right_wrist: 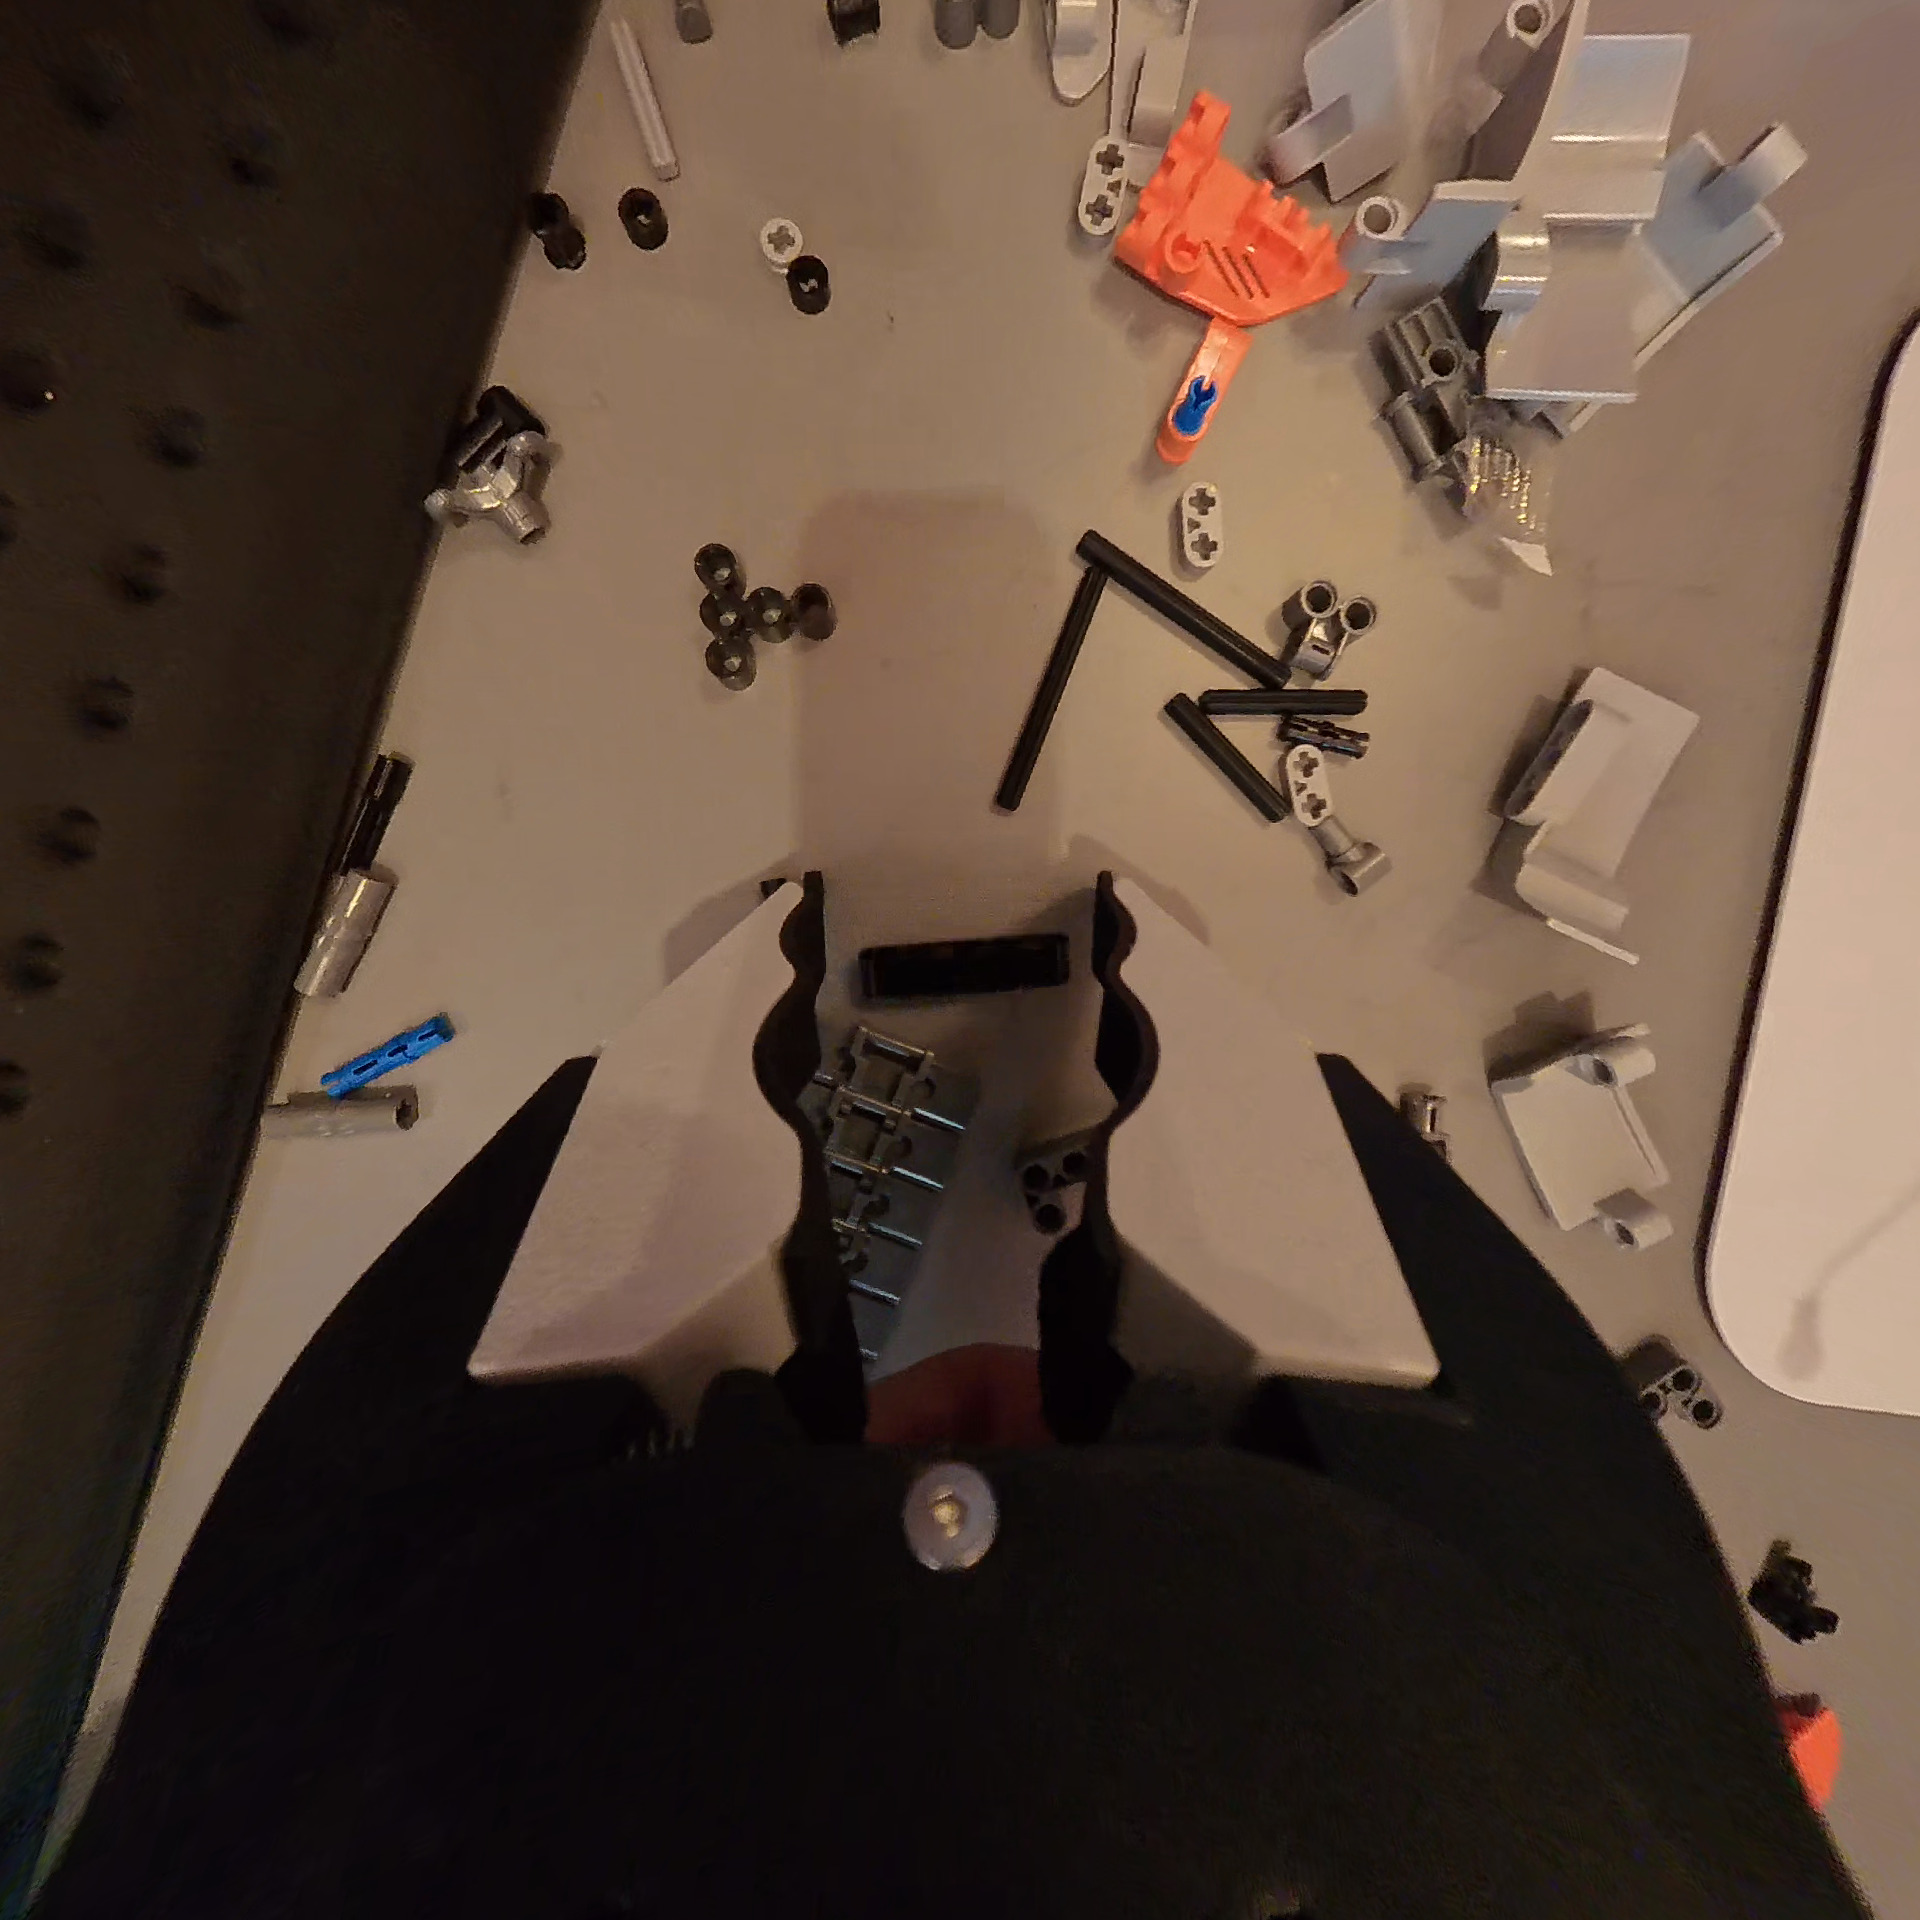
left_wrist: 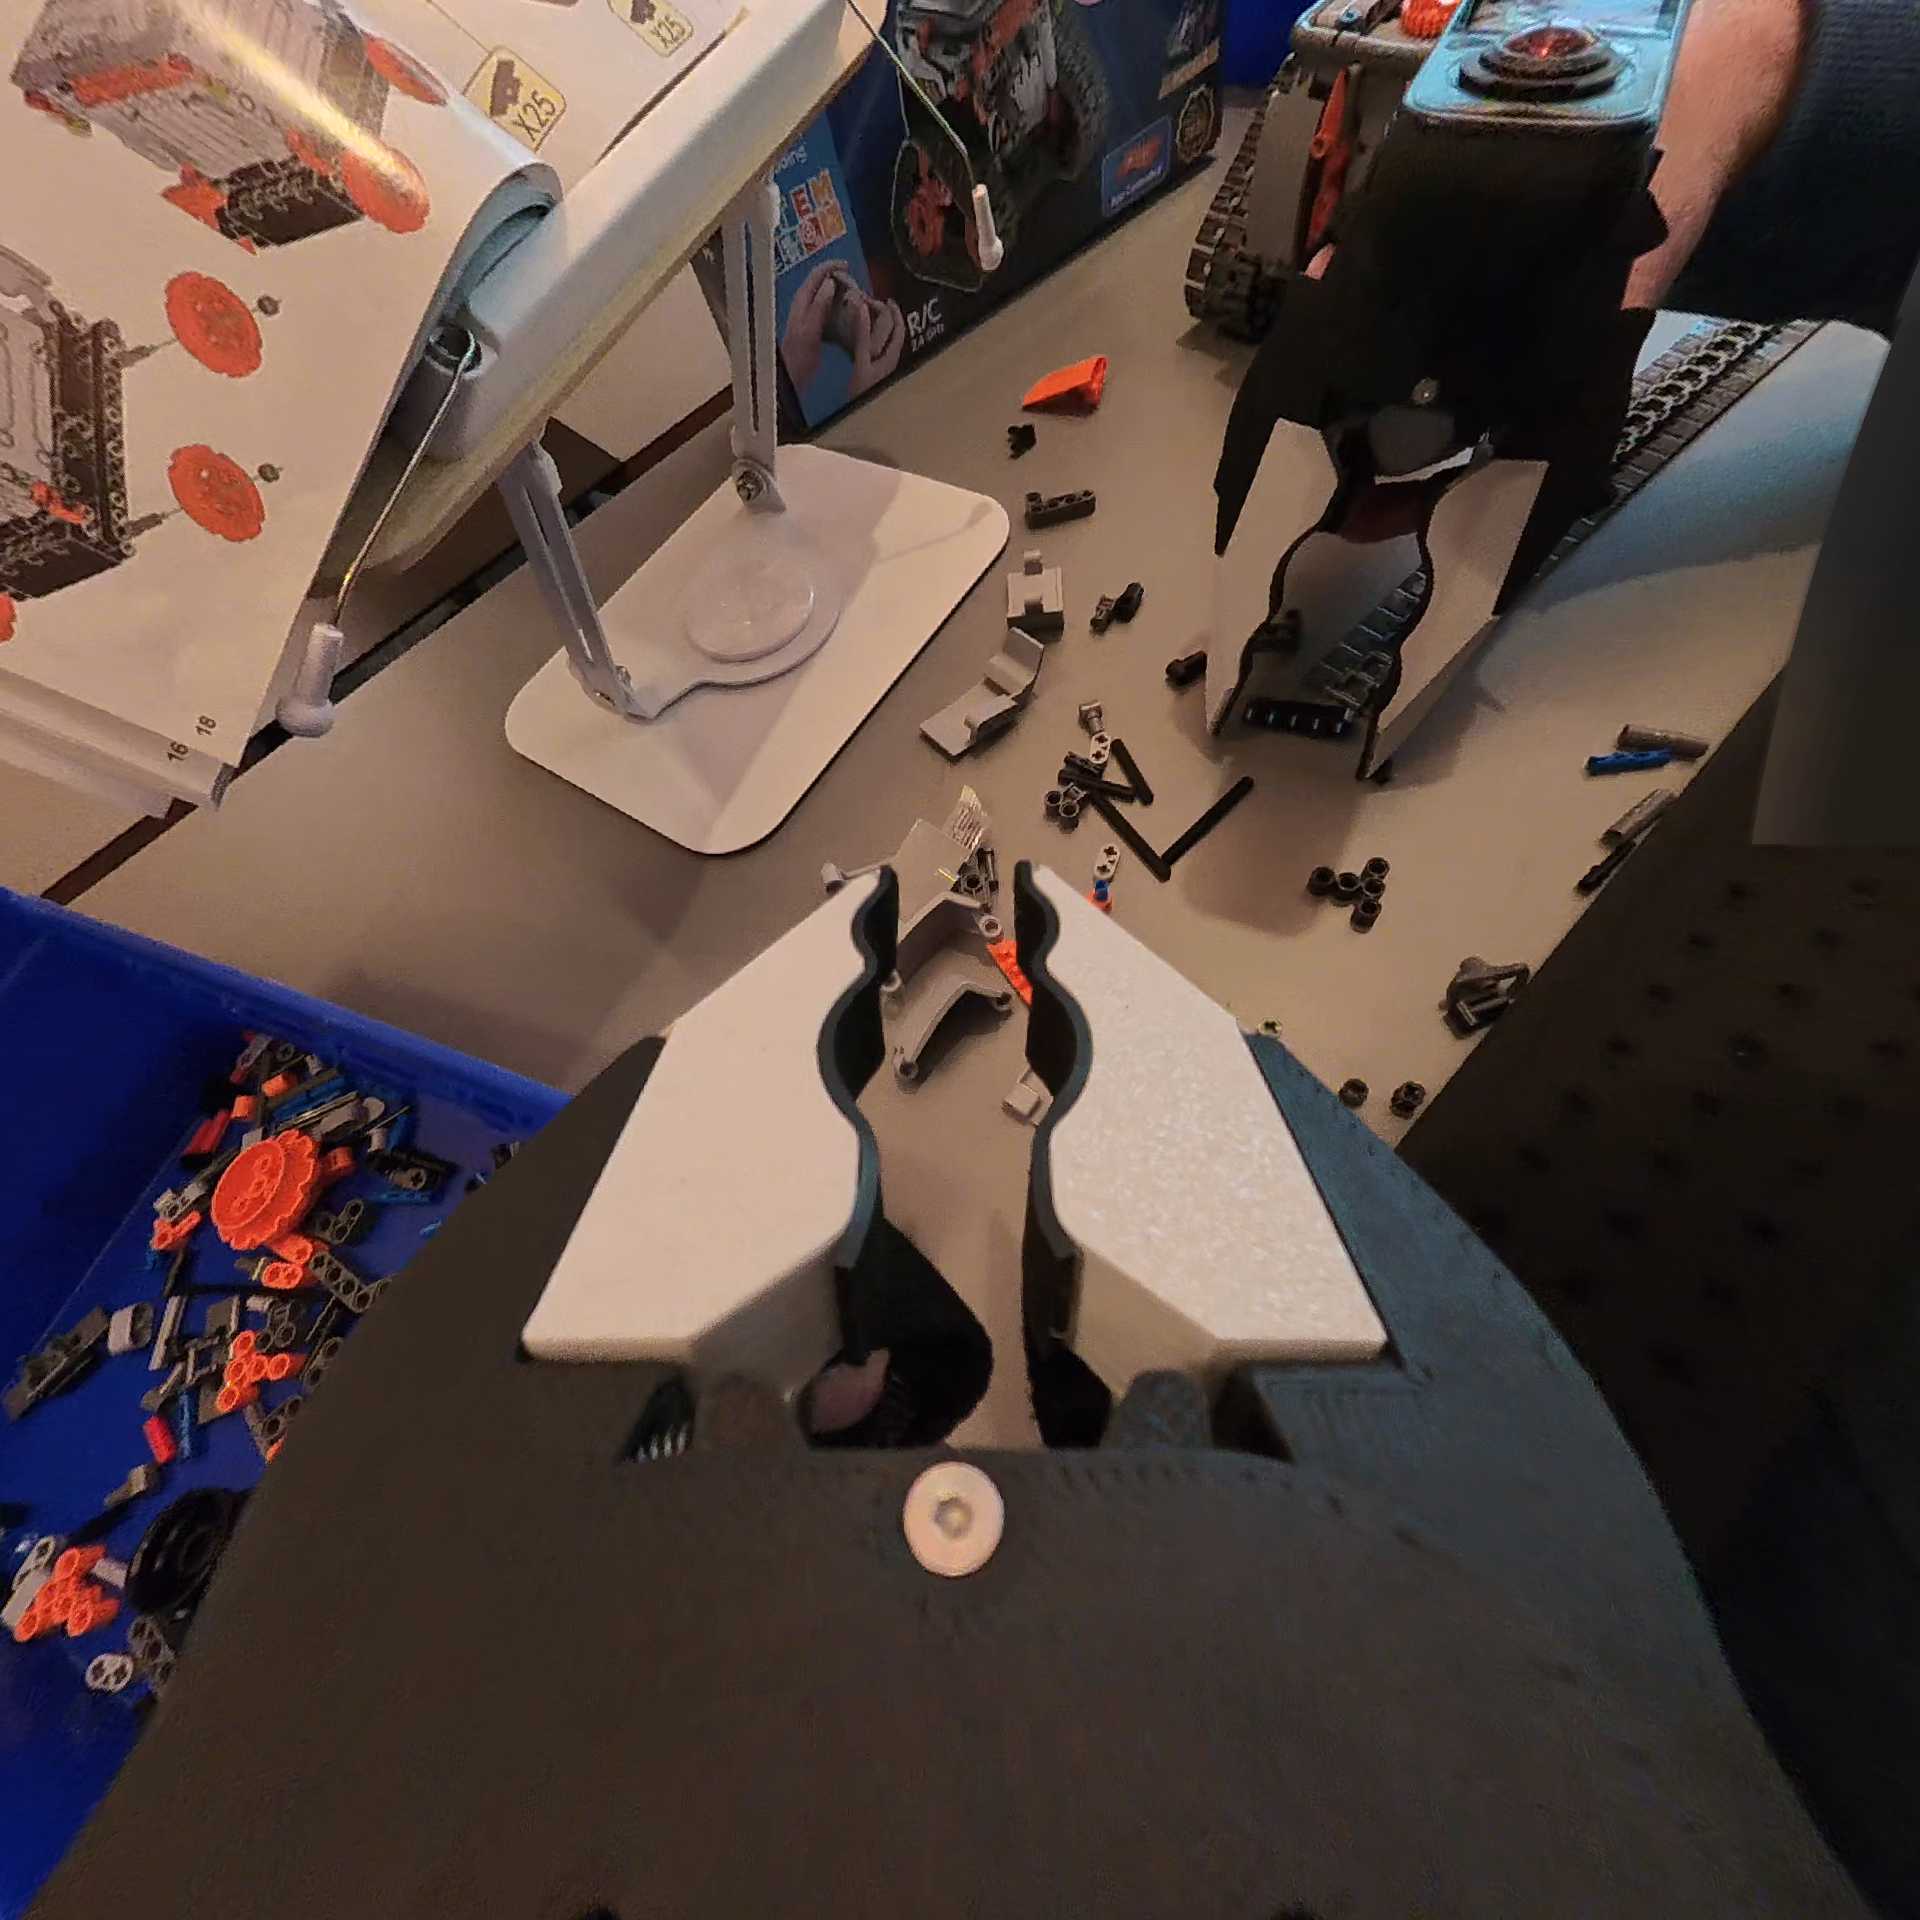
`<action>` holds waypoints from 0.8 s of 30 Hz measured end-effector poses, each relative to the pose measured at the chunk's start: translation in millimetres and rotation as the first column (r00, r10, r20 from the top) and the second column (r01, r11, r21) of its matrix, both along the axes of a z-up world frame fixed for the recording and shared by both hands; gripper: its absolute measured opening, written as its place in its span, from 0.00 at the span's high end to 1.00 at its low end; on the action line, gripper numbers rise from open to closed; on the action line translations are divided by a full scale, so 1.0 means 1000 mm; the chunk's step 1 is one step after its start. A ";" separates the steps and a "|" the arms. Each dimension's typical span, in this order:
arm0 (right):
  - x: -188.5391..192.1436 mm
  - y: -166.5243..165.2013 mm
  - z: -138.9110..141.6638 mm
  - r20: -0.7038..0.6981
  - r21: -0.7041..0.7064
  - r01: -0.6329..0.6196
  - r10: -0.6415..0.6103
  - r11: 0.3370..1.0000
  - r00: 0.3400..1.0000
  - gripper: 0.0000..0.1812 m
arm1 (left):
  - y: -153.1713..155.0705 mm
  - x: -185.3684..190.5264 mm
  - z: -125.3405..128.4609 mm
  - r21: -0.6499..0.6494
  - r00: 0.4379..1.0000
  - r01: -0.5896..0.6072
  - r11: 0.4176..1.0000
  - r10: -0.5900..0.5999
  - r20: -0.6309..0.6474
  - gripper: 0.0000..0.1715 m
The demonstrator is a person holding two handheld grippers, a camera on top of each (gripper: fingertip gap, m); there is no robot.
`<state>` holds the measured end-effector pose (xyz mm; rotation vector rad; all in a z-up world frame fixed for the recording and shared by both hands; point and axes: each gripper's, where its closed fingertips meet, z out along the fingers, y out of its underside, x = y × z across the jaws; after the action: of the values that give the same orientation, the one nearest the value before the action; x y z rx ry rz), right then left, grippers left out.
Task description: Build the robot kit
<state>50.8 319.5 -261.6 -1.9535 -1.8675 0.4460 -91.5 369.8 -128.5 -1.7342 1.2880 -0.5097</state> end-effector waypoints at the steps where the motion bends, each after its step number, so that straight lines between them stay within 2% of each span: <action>1: 0.001 0.000 0.000 0.001 0.000 -0.001 0.001 1.000 1.000 0.72 | -0.001 -0.001 0.000 -0.001 1.000 0.001 1.000 -0.001 -0.004 0.87; 5: 0.001 0.003 0.007 -0.025 0.008 0.009 -0.009 1.000 1.000 0.72 | 0.007 -0.017 0.010 0.050 0.998 -0.055 0.997 0.055 -0.011 0.87; 8: 0.002 0.006 0.015 -0.055 0.016 0.025 -0.024 1.000 0.998 0.73 | 0.025 -0.050 0.028 0.126 0.984 -0.174 0.977 0.177 -0.018 0.87; 11: 0.005 0.011 0.017 -0.059 0.030 0.042 -0.040 0.999 0.997 0.73 | 0.048 -0.095 0.042 0.205 0.939 -0.324 0.923 0.340 -0.046 0.89; 15: 0.006 0.013 0.018 -0.067 0.036 0.050 -0.048 0.998 0.997 0.74 | 0.064 -0.138 0.050 0.279 0.875 -0.433 0.857 0.474 -0.099 0.89; 17: 0.005 0.014 0.018 -0.070 0.039 0.050 -0.048 0.998 0.996 0.74 | 0.070 -0.148 0.049 0.288 0.856 -0.459 0.841 0.505 -0.110 0.89; 24: 0.002 0.012 0.012 -0.062 0.041 0.032 -0.029 0.999 0.998 0.74 | 0.085 -0.152 0.033 0.280 0.840 -0.471 0.837 0.522 -0.146 0.87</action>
<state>53.1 331.2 -249.7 -1.9170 -1.7922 0.4493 -243.7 454.8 -95.9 -1.8652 0.9299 0.1384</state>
